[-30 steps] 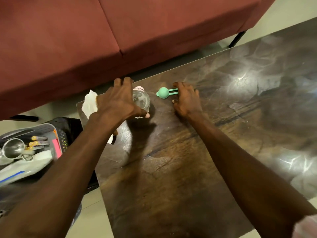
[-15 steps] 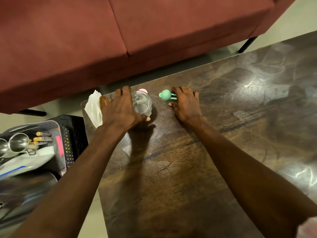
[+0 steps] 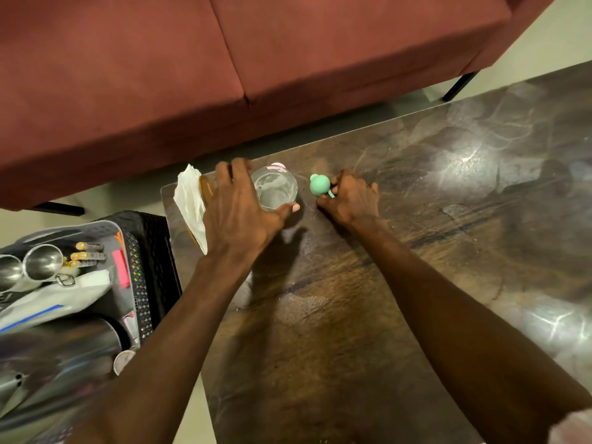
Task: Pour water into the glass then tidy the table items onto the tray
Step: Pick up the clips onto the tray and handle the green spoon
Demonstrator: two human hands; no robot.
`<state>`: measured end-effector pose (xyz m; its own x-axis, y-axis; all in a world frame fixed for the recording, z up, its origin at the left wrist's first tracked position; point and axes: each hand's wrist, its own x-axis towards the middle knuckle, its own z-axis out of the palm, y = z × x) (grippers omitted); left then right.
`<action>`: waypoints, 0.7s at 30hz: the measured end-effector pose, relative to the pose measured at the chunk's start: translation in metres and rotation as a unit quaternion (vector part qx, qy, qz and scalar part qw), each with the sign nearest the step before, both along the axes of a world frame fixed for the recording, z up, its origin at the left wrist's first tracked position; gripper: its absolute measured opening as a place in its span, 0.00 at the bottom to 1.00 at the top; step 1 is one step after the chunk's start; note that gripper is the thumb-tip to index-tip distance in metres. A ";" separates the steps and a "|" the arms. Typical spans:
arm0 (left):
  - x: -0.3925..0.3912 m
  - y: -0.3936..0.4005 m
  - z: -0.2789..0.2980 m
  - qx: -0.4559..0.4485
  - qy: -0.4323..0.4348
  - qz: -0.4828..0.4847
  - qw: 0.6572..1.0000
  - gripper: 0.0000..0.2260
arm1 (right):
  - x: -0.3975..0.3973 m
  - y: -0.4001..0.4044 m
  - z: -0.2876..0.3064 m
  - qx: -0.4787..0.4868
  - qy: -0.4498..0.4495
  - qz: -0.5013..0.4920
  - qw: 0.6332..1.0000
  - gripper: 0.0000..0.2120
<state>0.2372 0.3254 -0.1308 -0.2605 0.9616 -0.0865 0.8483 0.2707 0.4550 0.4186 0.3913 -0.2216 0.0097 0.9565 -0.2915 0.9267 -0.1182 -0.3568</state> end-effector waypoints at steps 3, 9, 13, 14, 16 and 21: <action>0.007 -0.012 -0.005 0.061 -0.037 0.006 0.997 0.31 | -0.004 -0.006 0.001 -0.026 -0.006 -0.015 1.000 0.21; 0.022 -0.034 -0.016 0.090 -0.124 0.003 0.988 0.17 | -0.010 -0.032 0.005 -0.069 -0.057 -0.021 0.996 0.27; 0.036 -0.049 -0.028 0.040 -0.168 0.040 0.984 0.10 | -0.012 -0.053 0.005 -0.086 -0.066 -0.002 0.994 0.30; 0.038 -0.052 -0.032 0.016 -0.183 0.057 0.981 0.09 | -0.012 -0.057 0.005 -0.089 -0.065 0.002 0.994 0.30; 0.042 -0.059 -0.042 -0.033 -0.216 0.090 0.972 0.07 | -0.011 -0.062 0.006 -0.108 -0.041 -0.002 0.993 0.30; 0.049 -0.059 -0.061 -0.149 -0.325 0.186 0.915 0.10 | -0.007 -0.079 0.004 -0.094 0.075 -0.025 0.992 0.16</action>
<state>0.2860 0.2661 -0.1920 -0.3652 0.7252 -0.5837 0.2483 0.6802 0.6897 0.4118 0.3119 -0.2177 -0.0009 0.8844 -0.4667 0.8562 -0.2405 -0.4573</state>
